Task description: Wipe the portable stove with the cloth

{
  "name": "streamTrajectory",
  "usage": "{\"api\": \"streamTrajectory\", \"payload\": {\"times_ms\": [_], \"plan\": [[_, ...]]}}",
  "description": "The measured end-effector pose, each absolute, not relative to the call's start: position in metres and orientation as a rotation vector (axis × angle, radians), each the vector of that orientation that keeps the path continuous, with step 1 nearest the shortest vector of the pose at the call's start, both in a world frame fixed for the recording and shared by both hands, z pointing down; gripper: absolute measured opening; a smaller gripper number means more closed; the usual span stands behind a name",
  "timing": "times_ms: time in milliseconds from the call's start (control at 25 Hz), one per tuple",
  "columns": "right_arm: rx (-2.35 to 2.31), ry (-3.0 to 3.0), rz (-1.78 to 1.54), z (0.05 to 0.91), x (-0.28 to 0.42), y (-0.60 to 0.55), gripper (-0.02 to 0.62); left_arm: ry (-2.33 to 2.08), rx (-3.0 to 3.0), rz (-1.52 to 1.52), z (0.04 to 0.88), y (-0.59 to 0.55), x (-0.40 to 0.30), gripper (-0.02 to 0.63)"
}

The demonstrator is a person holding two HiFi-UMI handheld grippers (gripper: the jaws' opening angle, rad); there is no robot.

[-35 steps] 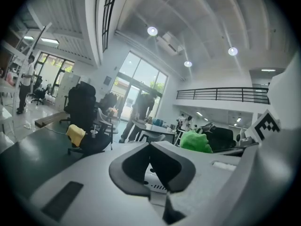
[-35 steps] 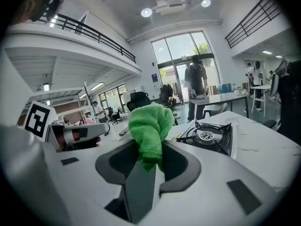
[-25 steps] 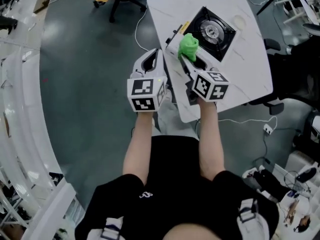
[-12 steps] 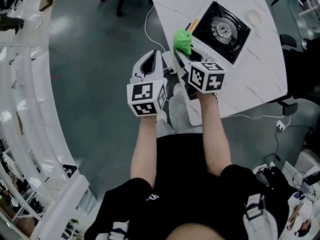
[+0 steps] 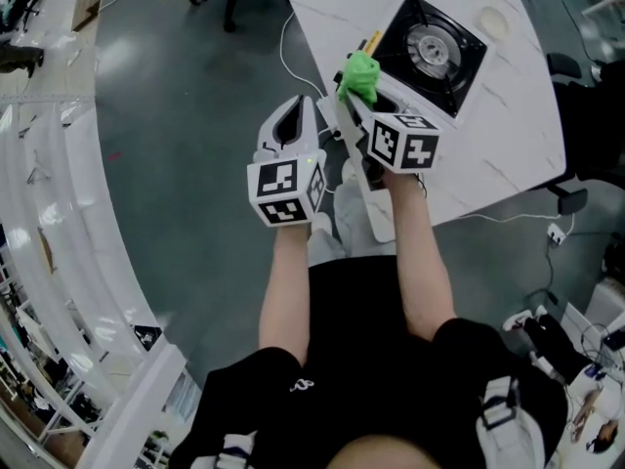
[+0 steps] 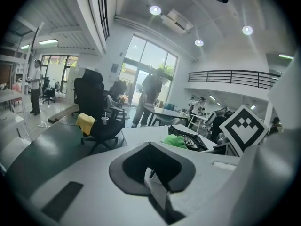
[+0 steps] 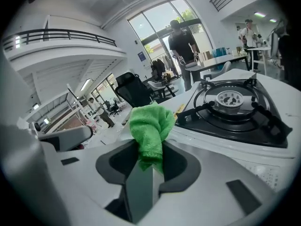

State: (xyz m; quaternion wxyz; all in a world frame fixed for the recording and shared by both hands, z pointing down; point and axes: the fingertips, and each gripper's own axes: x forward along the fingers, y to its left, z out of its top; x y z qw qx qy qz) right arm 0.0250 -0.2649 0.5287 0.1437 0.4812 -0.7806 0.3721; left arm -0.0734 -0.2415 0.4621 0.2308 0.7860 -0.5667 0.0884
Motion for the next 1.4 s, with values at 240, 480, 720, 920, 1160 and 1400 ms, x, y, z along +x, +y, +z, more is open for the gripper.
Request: {"api": "streamTrajectory", "payload": {"times_ms": [240,480,720,920,1160,1400], "plan": [[1.43,-2.223,1.082,0.532,0.046,-0.255,0.127,-1.499,2.207,0.246,0.461,-0.243,-0.049,-0.002],[1.497,-2.211,1.087,0.53,0.071,-0.25,0.127,-1.422,2.257,0.279,0.467,-0.24,-0.021,-0.002],[1.553,-2.174,1.126,0.538,0.098,-0.235,0.126,-1.354,2.294,0.291,0.47,-0.236,0.006,-0.002],[1.624,-2.153,1.129,0.536,0.122,-0.224,0.126,-1.287,2.337,0.303,0.469,-0.229,0.031,-0.002],[1.709,-2.1,1.149,0.538,0.15,-0.205,0.126,-1.213,2.391,0.322,0.465,-0.218,0.058,-0.002],[1.801,-2.052,1.163,0.54,0.178,-0.185,0.124,-1.135,2.443,0.336,0.461,-0.205,0.082,-0.002]]}}
